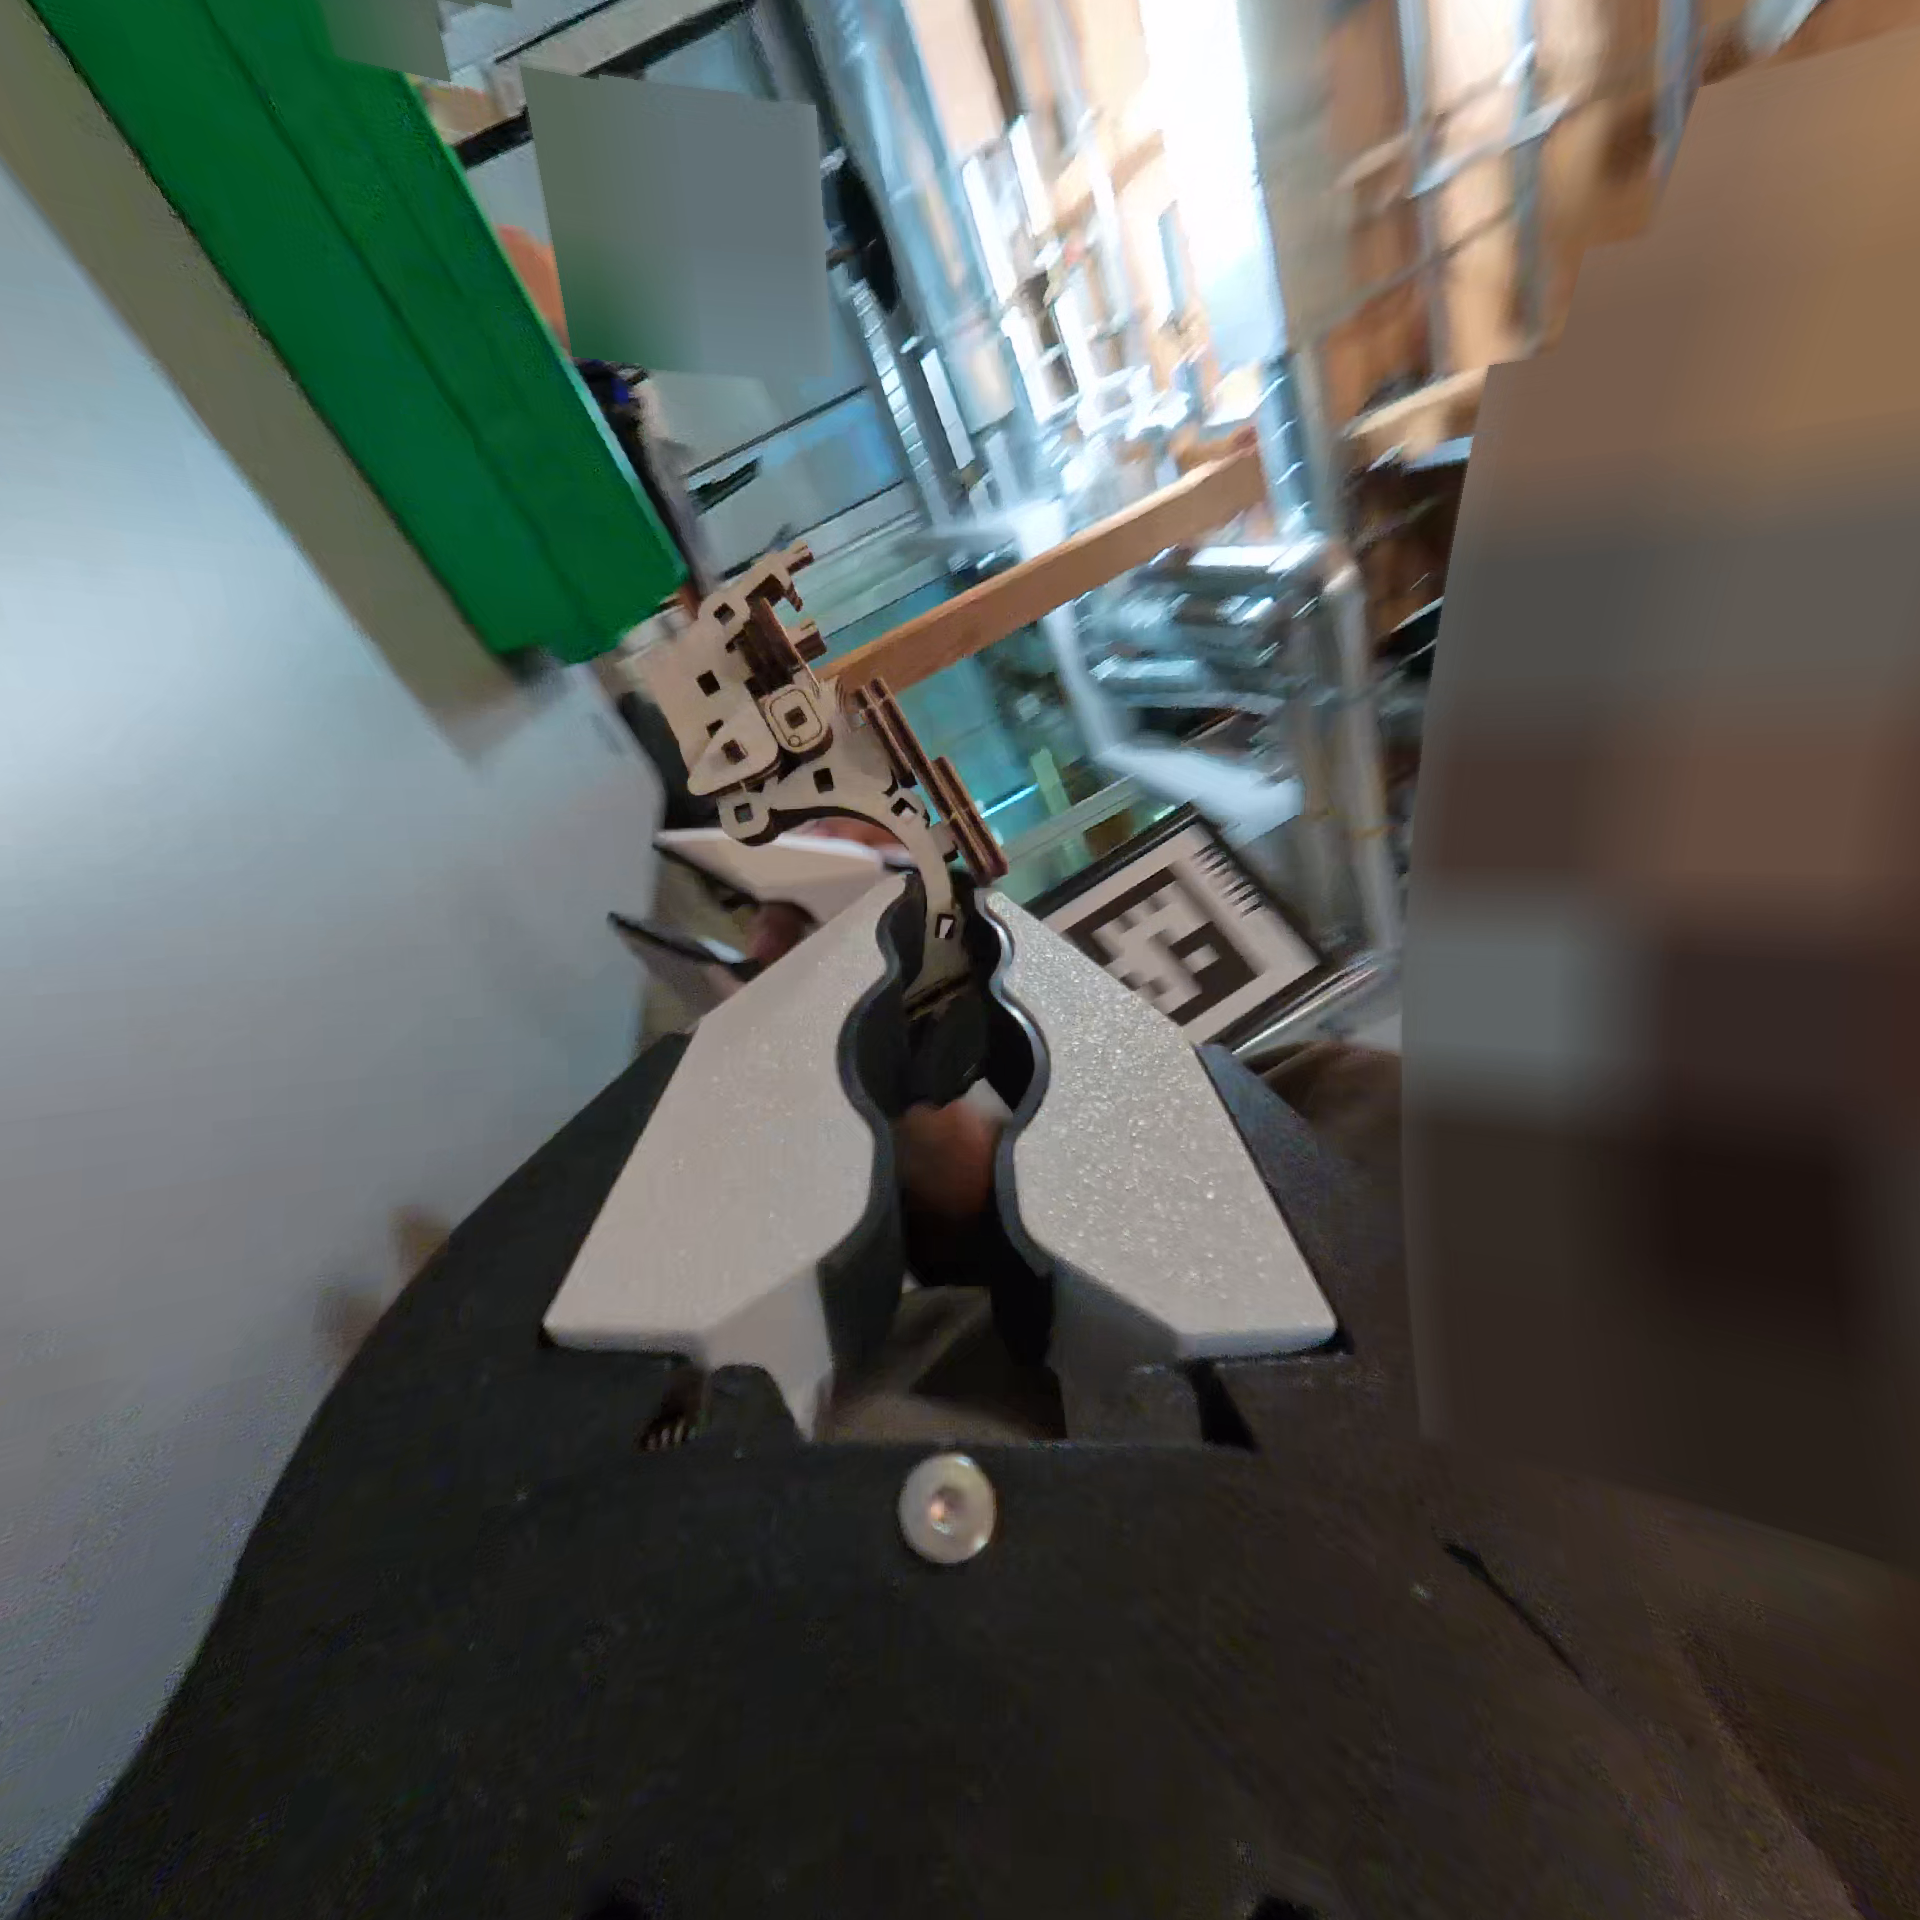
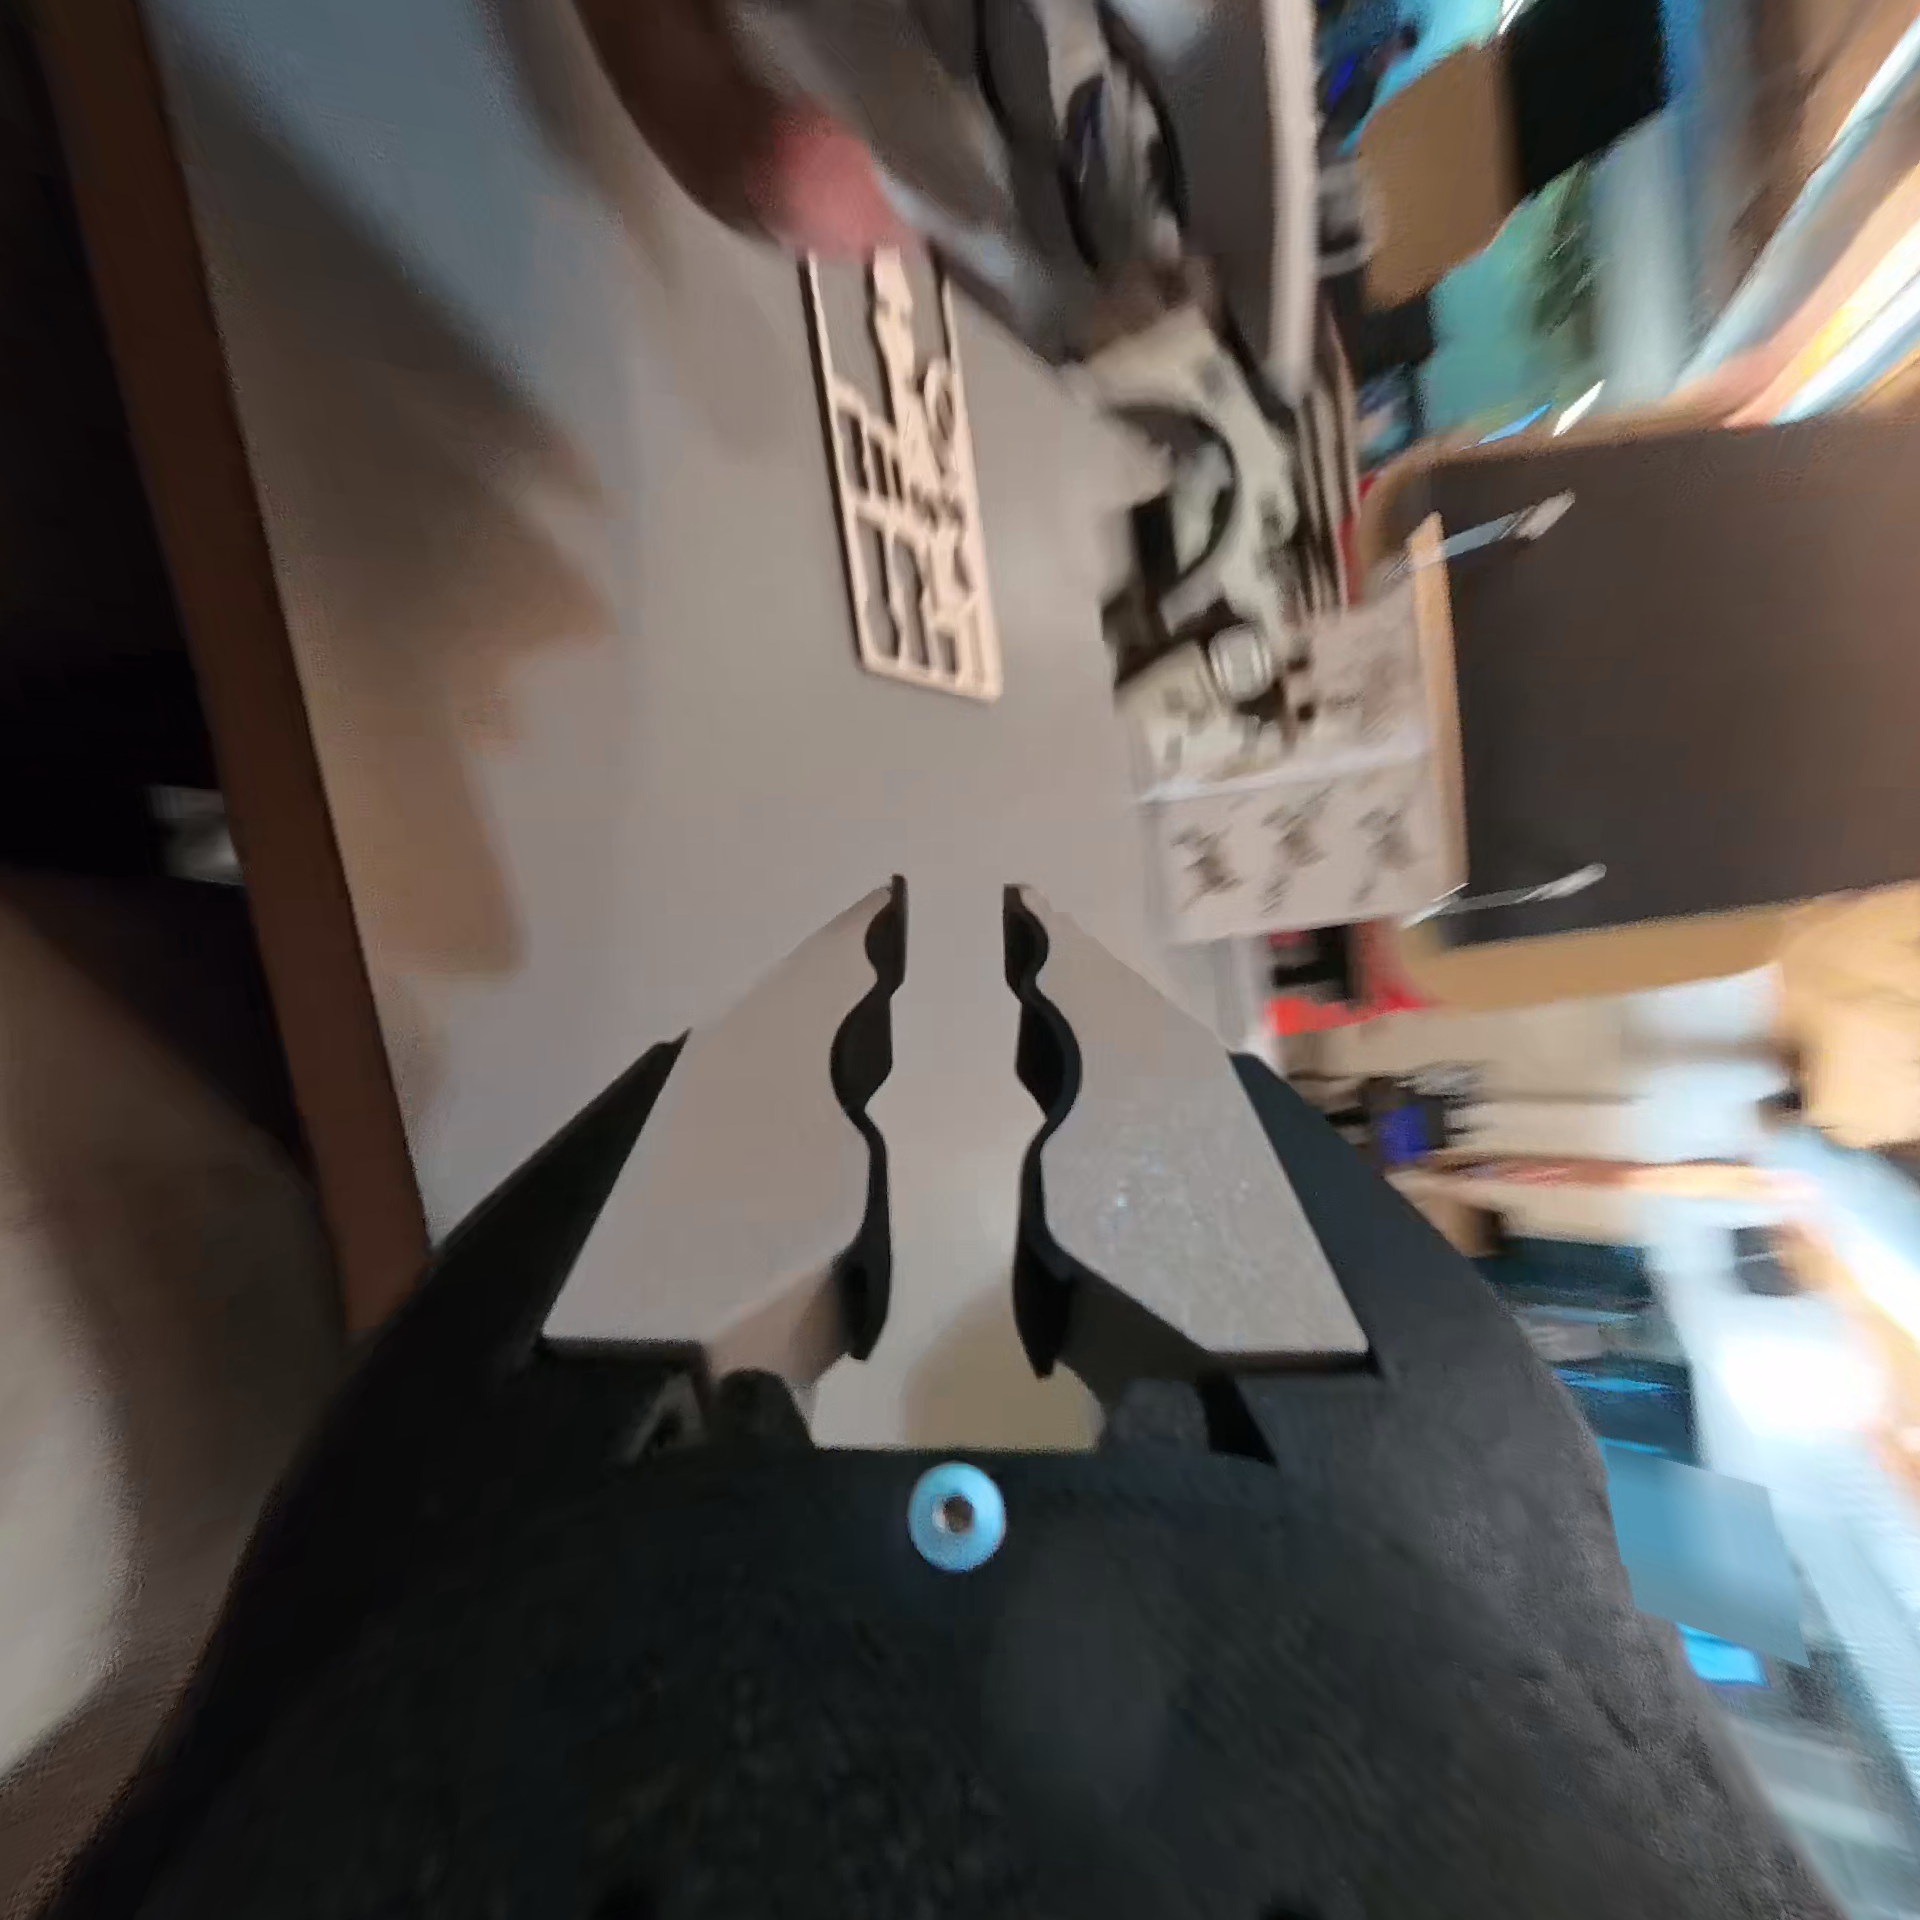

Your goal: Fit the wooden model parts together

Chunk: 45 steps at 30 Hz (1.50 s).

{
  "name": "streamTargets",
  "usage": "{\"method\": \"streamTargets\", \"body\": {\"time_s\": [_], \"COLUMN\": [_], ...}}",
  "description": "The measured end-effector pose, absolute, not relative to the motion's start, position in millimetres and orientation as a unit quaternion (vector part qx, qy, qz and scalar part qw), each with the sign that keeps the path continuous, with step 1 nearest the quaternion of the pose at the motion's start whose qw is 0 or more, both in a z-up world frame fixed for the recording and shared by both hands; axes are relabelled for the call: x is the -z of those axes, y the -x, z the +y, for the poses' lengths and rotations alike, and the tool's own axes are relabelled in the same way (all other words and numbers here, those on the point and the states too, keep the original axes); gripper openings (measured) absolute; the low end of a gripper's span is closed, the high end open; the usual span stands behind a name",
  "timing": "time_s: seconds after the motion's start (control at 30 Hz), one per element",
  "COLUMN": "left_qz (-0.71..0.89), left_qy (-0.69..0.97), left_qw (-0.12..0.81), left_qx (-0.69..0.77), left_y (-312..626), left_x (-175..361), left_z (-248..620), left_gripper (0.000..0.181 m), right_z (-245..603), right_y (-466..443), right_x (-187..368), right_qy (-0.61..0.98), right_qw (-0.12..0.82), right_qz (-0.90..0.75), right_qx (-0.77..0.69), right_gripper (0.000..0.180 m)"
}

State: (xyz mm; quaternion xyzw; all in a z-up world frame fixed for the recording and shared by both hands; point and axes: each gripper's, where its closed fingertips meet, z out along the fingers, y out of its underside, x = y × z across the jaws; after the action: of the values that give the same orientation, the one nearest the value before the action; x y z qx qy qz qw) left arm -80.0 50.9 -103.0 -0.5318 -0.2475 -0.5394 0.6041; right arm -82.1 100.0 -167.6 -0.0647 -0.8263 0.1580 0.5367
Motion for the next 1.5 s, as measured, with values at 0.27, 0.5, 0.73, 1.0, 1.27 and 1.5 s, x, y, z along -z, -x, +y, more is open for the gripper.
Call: {"method": "streamTargets", "body": {"time_s": [0.27,0.5,0.73,1.0,1.27,1.5], "left_qz": [-0.138,-0.114,-0.055,-0.068,-0.133,-0.213], "left_qy": [0.714,0.737,0.781,0.761,0.695,0.594], "left_qw": [0.587,0.577,0.562,0.566,0.582,0.591], "left_qx": [0.355,0.332,0.265,0.309,0.4,0.502], "left_y": [60.0,52.1,39.3,36.8,49.1,74.2], "left_x": [131.9,139.9,152.0,147.4,134.4,118.6], "left_z": [57.5,59.9,62.1,61.8,59.9,52.5], "left_gripper": [0.004,0.004,0.004,0.004,0.004,0.004], "right_z": [130.5,133.8,139.7,143.0,140.9,138.8], "right_y": [91.0,91.1,91.8,92.3,91.3,91.1], "right_x": [169.4,158.8,147.9,144.9,147.2,149.9], "right_qy": [0.232,0.292,0.336,0.361,0.363,0.363], "right_qw": [0.437,0.383,0.343,0.318,0.312,0.306], "right_qz": [-0.813,-0.776,-0.735,-0.715,-0.717,-0.721], "right_qx": [-0.307,-0.407,-0.478,-0.507,-0.506,-0.505], "right_gripper": [0.022,0.023,0.023,0.022,0.021,0.022]}}
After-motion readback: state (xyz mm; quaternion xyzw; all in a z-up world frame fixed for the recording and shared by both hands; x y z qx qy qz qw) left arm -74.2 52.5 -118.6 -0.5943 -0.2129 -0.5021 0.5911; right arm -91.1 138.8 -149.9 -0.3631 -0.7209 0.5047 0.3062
